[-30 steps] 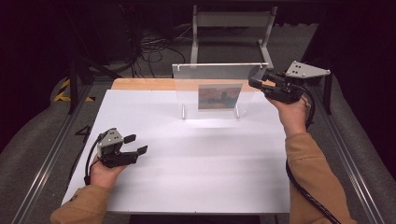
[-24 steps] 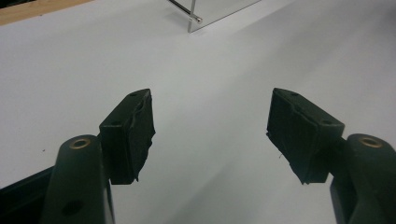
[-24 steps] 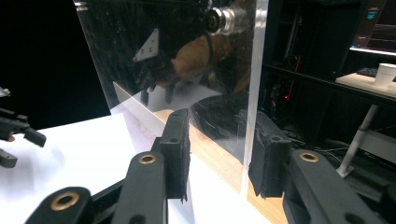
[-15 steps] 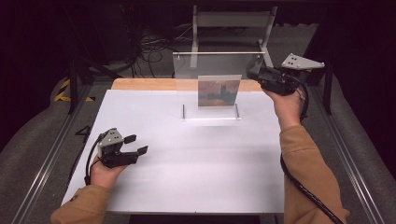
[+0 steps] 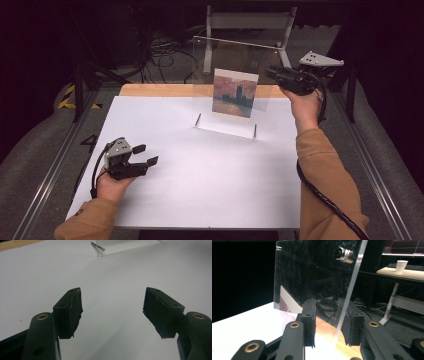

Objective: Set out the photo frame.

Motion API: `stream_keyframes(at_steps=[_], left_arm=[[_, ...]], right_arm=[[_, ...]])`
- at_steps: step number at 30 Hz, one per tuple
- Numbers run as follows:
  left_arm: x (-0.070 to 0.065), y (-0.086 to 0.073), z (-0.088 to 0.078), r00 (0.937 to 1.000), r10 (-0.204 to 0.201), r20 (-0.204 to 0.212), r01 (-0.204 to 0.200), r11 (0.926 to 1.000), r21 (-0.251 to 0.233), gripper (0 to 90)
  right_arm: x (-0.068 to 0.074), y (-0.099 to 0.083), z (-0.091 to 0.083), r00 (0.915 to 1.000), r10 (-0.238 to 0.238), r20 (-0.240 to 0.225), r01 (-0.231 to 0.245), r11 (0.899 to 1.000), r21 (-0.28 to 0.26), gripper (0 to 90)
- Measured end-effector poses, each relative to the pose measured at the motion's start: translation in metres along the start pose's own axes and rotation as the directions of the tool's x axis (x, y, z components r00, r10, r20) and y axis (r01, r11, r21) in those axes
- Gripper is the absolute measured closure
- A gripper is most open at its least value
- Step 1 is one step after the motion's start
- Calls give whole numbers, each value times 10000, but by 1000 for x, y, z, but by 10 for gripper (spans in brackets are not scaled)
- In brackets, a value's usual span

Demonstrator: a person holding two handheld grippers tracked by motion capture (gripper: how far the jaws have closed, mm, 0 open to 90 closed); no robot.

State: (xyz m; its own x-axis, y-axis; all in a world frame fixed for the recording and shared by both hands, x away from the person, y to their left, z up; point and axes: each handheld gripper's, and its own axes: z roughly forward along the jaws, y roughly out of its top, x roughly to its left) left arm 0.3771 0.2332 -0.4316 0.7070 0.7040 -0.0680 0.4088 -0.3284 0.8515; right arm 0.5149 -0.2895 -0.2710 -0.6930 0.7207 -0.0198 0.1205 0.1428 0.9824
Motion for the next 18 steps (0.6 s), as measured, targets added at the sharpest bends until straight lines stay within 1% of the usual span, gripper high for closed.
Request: stream_keyframes(at_steps=[1,5,7,9,11,14,16,17,18], left_arm=[[1,0,0,10000,65,3,-65,10000,-11,317],[1,0,0,10000,74,5,-74,10000,-7,317],[1,-1,0,10000,32,-17,-31,10000,32,317],[1,-1,0,10000,9,14,-8,10000,-19,317],[1,-1,-1,10000,31,-31,-31,10000,-52,317],[1,-1,-1,10000,-27,43,27,10000,-52,317],[1,0,0,10000,28,76,-27,10000,-68,317],[0,0,1,9999,-124,106,125,9999,-93,317],[1,0,1,9999,67,95,-67,10000,-35,316]], right_arm=[[0,1,1,10000,-88,16,88,10000,-6,653],[0,1,2,9999,-140,73,140,9999,38,648],[0,0,2,9998,-145,102,144,9999,45,643],[0,0,2,9995,-272,180,271,9996,75,635],[1,-2,1,9990,-374,264,371,9993,106,631],[2,-6,-2,9984,-365,430,357,9992,183,584],[1,-10,-5,9978,-350,571,337,9992,235,576],[1,-13,-8,9976,-346,606,331,9991,256,577],[1,-15,-11,9976,-324,605,308,9991,283,590]])
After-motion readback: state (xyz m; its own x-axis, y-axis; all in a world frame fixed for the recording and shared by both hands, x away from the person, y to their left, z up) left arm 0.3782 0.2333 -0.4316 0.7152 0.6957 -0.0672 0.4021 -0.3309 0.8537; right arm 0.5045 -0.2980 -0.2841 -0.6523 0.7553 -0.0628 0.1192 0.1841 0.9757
